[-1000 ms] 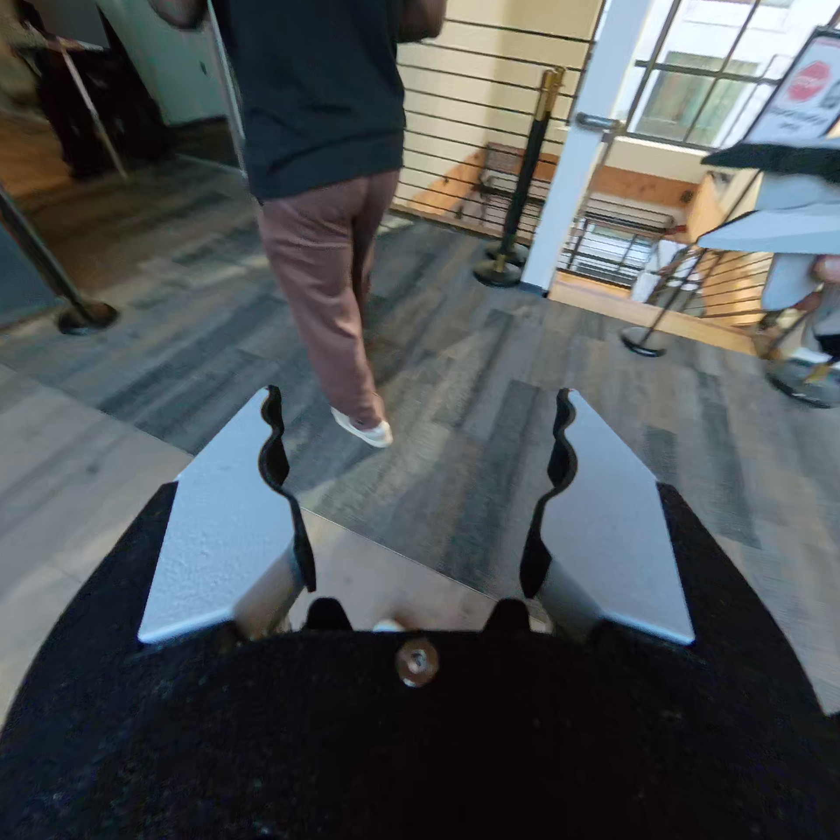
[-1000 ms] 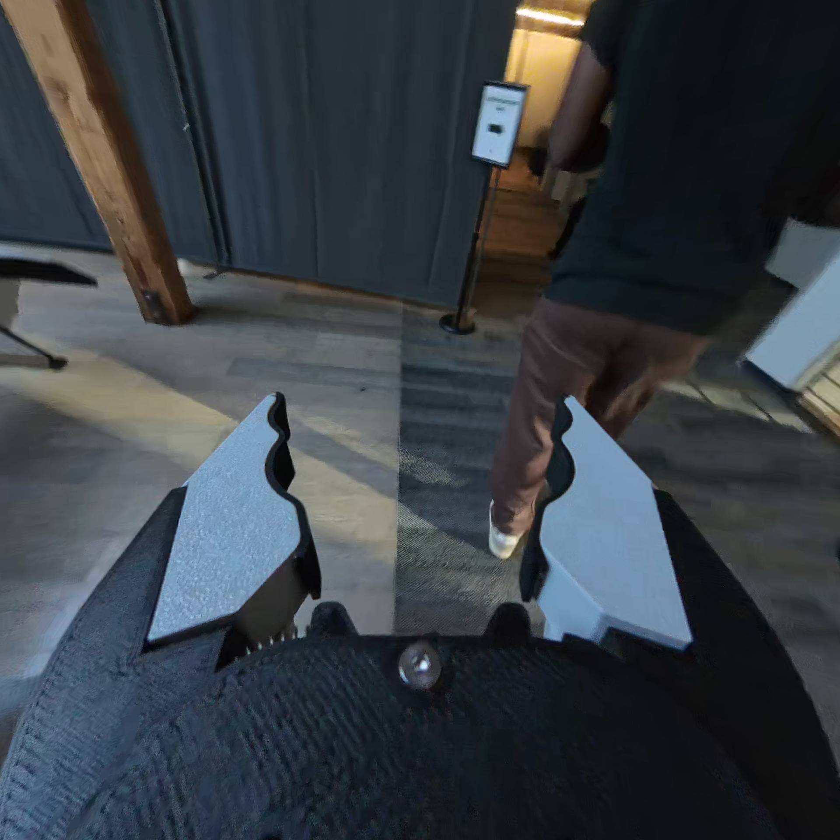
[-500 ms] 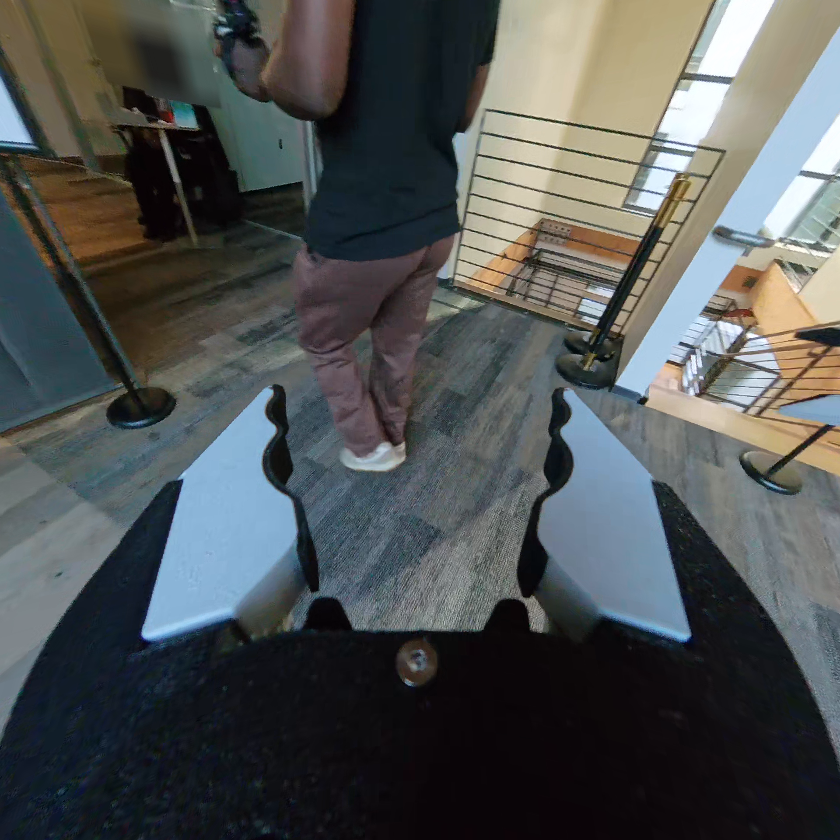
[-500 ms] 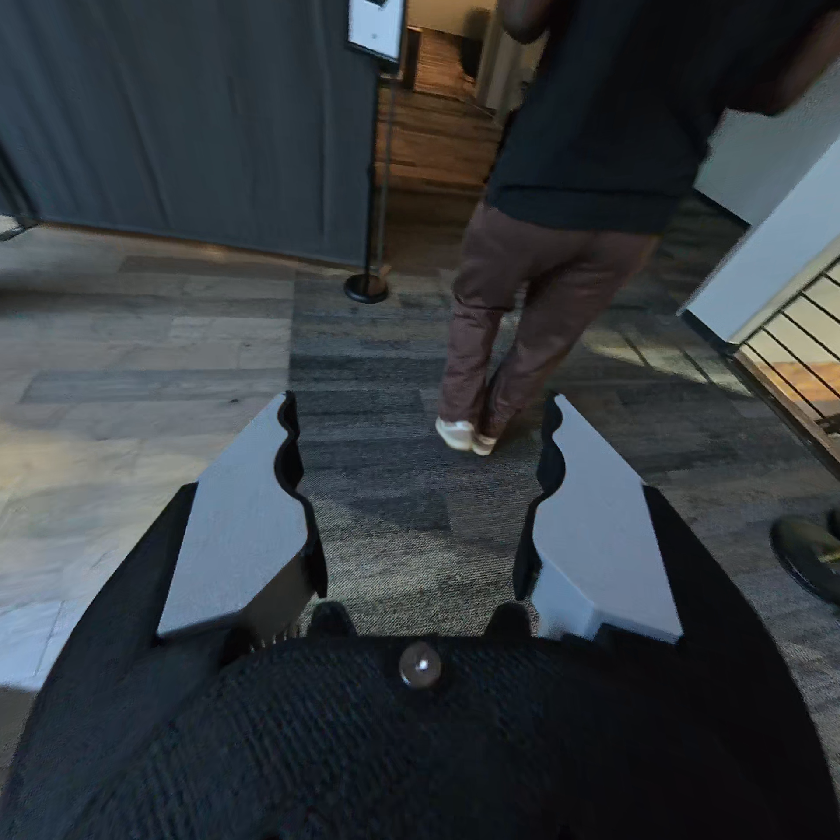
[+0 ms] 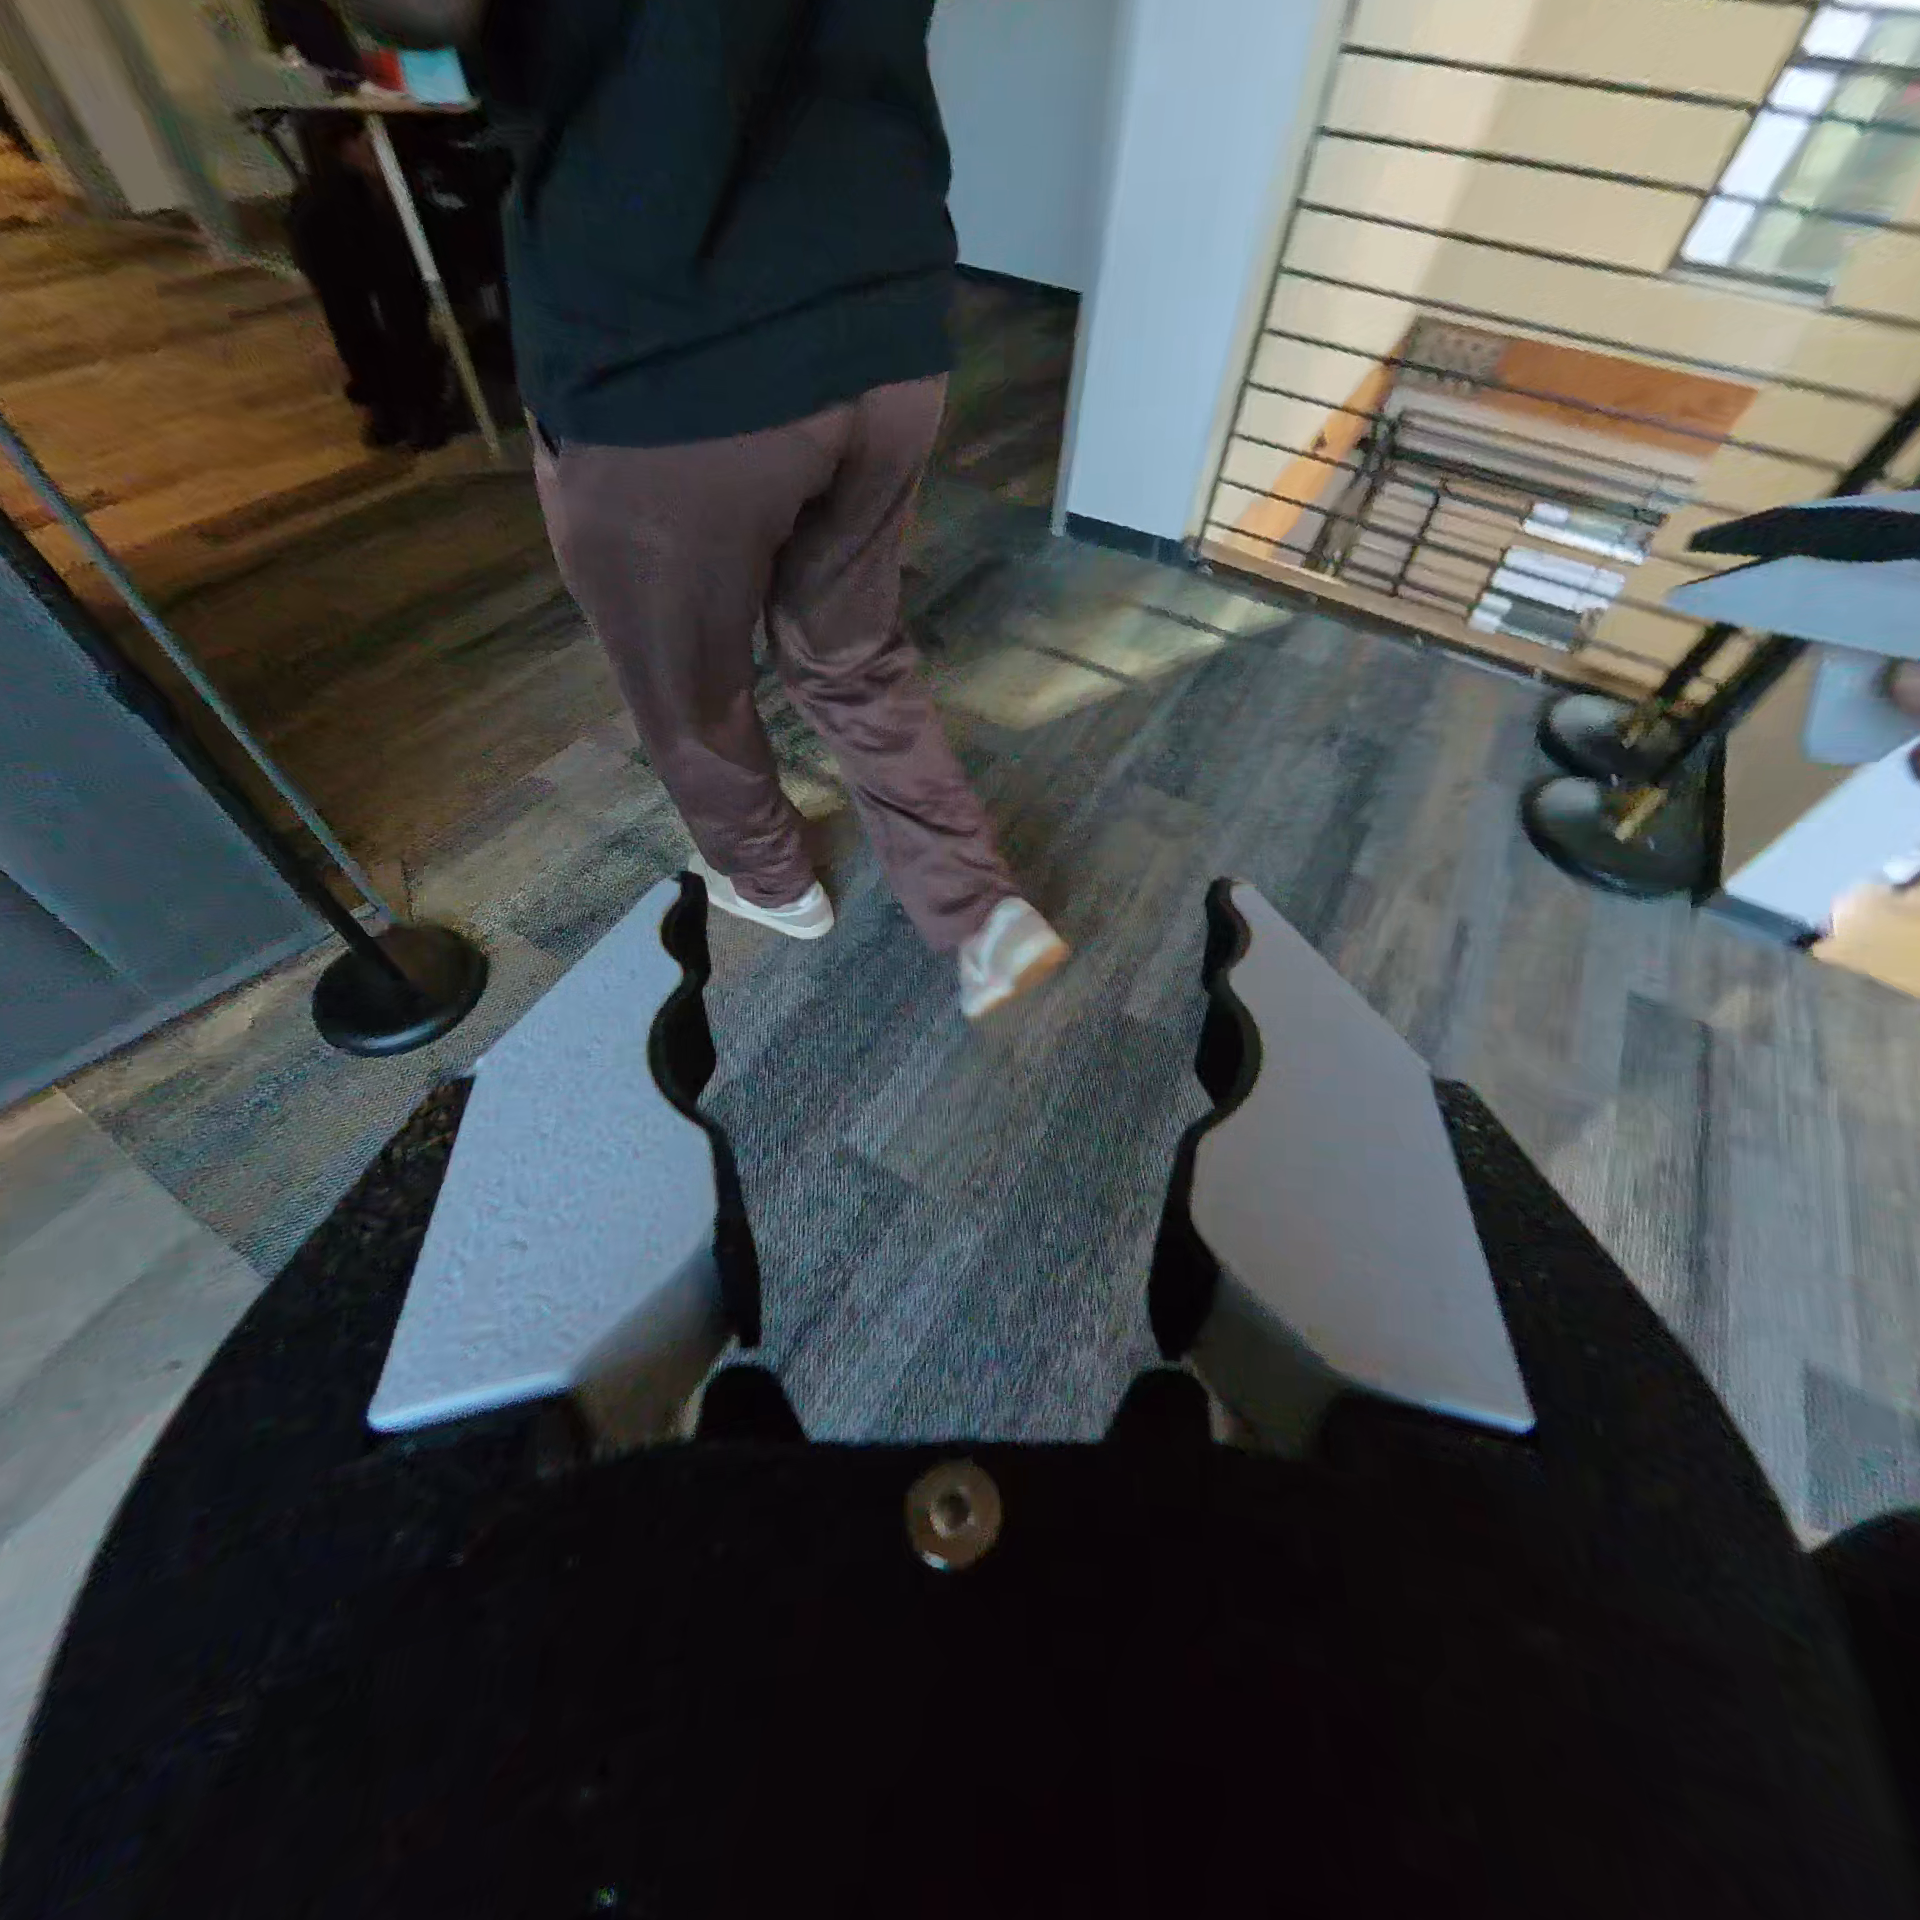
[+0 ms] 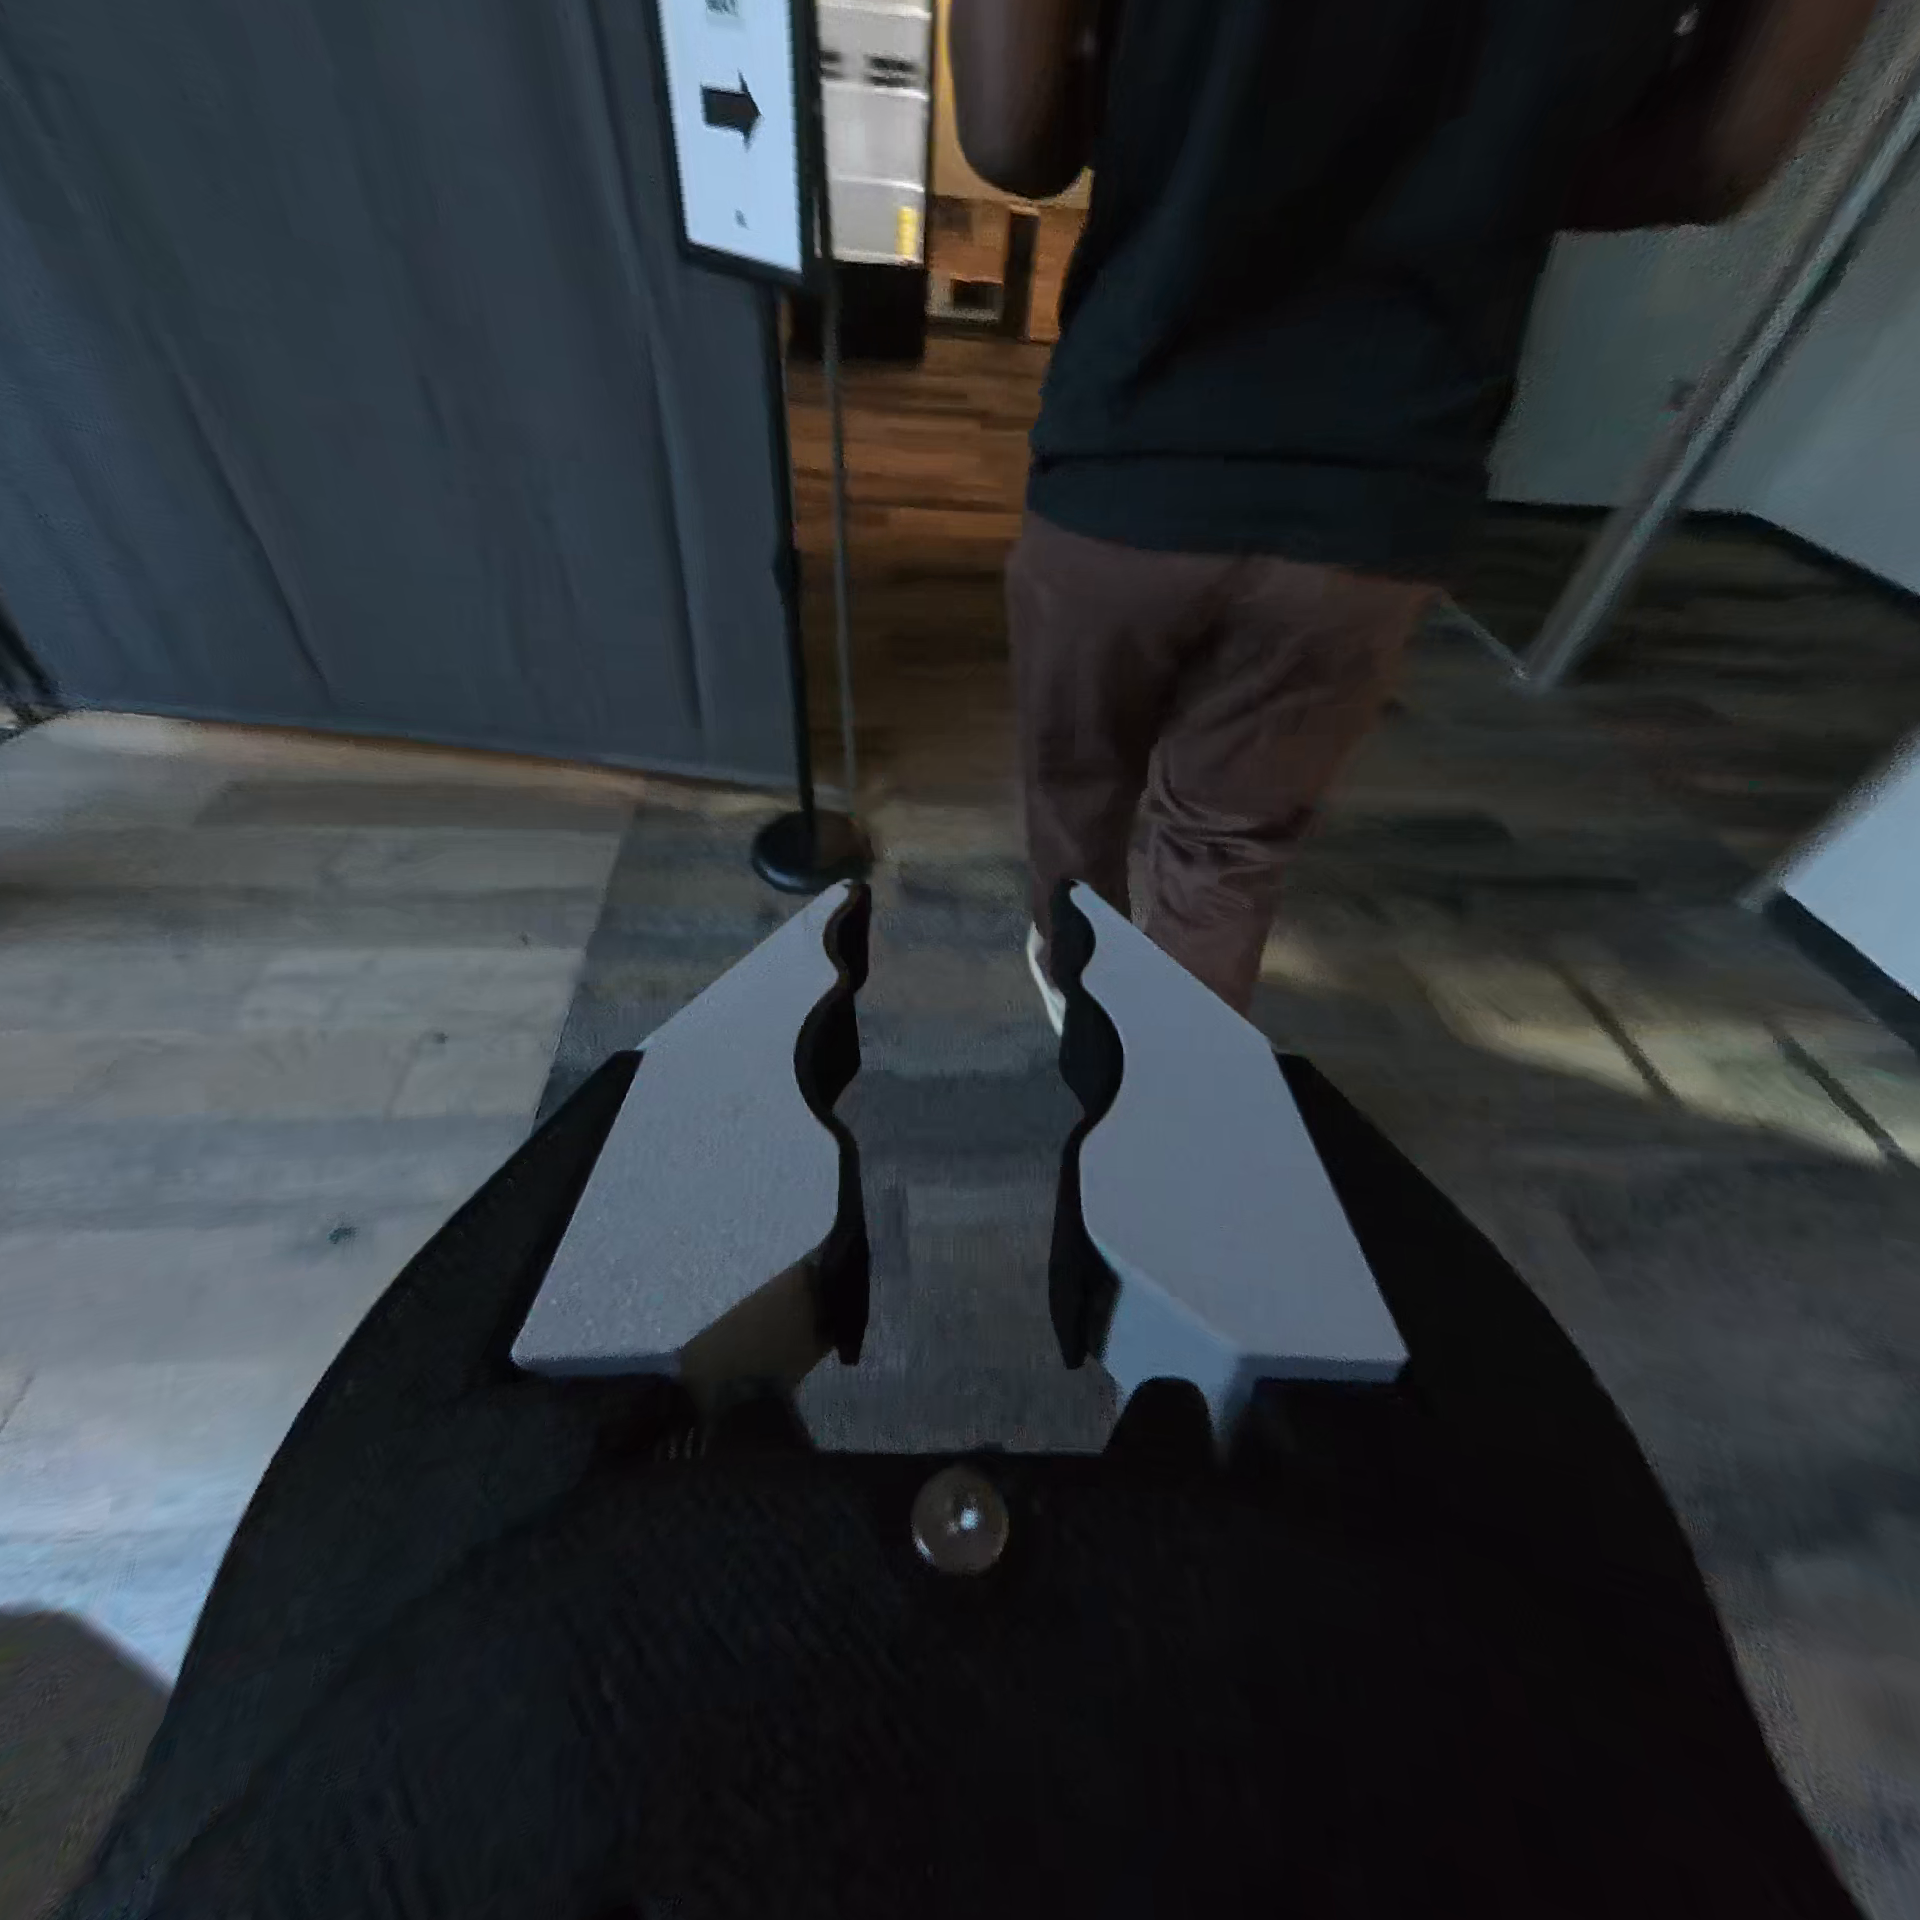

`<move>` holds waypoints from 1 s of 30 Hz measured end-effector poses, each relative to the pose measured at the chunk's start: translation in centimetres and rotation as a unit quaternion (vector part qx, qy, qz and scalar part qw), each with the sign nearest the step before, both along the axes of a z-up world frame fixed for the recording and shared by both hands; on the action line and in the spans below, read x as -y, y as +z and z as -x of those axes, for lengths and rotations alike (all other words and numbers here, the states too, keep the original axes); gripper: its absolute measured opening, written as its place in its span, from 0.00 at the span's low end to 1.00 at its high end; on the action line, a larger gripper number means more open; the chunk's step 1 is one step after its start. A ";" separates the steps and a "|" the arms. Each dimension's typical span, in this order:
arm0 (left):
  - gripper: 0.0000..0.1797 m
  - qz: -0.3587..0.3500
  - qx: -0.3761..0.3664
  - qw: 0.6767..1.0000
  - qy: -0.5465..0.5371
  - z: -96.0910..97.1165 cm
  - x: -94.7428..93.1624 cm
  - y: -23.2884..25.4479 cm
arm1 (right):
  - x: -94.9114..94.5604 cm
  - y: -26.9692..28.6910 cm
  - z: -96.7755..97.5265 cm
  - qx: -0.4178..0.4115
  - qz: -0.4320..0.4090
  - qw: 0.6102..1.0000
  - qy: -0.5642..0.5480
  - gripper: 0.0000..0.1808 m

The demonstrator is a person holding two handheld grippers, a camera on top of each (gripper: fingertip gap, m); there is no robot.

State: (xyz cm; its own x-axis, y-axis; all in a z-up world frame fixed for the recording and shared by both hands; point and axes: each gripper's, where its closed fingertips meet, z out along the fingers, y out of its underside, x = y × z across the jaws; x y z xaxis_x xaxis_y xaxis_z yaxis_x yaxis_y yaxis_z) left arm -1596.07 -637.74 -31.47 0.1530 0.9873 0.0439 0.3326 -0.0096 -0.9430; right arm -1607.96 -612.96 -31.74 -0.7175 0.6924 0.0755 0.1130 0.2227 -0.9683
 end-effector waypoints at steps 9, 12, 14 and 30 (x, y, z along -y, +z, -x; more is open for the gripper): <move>0.60 0.045 -0.033 0.997 0.061 27.0 11.8 1.6 | 19.1 3.3 28.5 -0.057 -0.070 0.991 0.098 0.57; 0.61 0.045 -0.037 0.997 0.054 37.9 15.7 0.0 | 22.9 2.4 38.6 -0.055 -0.074 0.991 0.101 0.63; 0.62 0.035 -0.051 0.997 0.049 45.7 18.1 -0.1 | 23.9 1.5 45.0 -0.046 -0.081 0.992 0.080 0.67; 0.63 0.025 -0.052 0.997 0.042 94.6 36.4 2.1 | 32.7 -6.1 91.1 0.077 -0.059 0.995 -0.006 0.64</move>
State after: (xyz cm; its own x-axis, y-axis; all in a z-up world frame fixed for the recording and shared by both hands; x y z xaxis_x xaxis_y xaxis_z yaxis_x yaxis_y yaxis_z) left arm -1690.64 -674.17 -29.35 0.0710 0.9973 -0.0166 0.2344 -0.0329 -0.9716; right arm -1699.10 -645.69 -37.84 -0.7183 0.6942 0.0457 0.2619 0.3307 -0.9067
